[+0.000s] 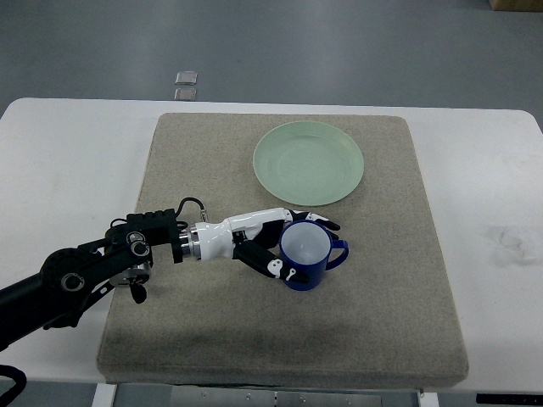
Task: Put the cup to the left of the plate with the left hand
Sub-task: 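Close the left hand fingers around the blue mug body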
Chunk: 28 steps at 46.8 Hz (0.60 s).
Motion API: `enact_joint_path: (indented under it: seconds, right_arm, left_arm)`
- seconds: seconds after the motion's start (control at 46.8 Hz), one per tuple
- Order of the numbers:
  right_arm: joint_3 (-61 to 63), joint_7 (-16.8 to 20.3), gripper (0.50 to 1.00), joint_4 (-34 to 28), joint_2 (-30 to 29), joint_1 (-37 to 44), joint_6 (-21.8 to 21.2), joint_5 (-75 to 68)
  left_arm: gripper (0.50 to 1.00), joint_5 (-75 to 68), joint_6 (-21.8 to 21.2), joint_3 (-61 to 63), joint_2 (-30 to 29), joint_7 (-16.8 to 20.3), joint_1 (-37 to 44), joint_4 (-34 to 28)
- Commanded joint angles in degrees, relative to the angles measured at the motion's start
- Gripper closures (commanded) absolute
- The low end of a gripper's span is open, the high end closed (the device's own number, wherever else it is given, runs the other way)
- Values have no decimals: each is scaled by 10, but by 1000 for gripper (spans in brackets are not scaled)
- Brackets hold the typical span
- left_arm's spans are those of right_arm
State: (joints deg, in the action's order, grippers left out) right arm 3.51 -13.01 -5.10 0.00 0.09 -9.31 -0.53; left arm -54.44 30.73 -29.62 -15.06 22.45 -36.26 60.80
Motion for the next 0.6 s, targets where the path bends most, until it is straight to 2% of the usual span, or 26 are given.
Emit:
enact_joint_path:
  seconds: [0.0,0.064,0.214,0.363,0.427,0.491,0.577]
  right_arm:
    - [0,0,568,0,0,0,0,0]
    - [0,0,568,0,0,0,0,0]
    - [0,0,568,0,0,0,0,0]
    - [0,0,568,0,0,0,0,0]
    - [0,0,568,0,0,0,0,0]
    - [0,0,568,0,0,0,0,0]
    - [0,0,568,0,0,0,0,0]
  left_arm:
    - [686,0,0,0,-1,0,1,2]
    - [709,0,-1,0,-1,0,0,3]
    - [720,0,-2,0,-1,0,1,3]
    - [808,0,-13,0,0,0,1,3]
    - [870,0,-16,0,0,0,1,3]
    - [909,-1,-16,0,1,0,1,3]
    - [939,-1,-17,0,2,0,1,4]
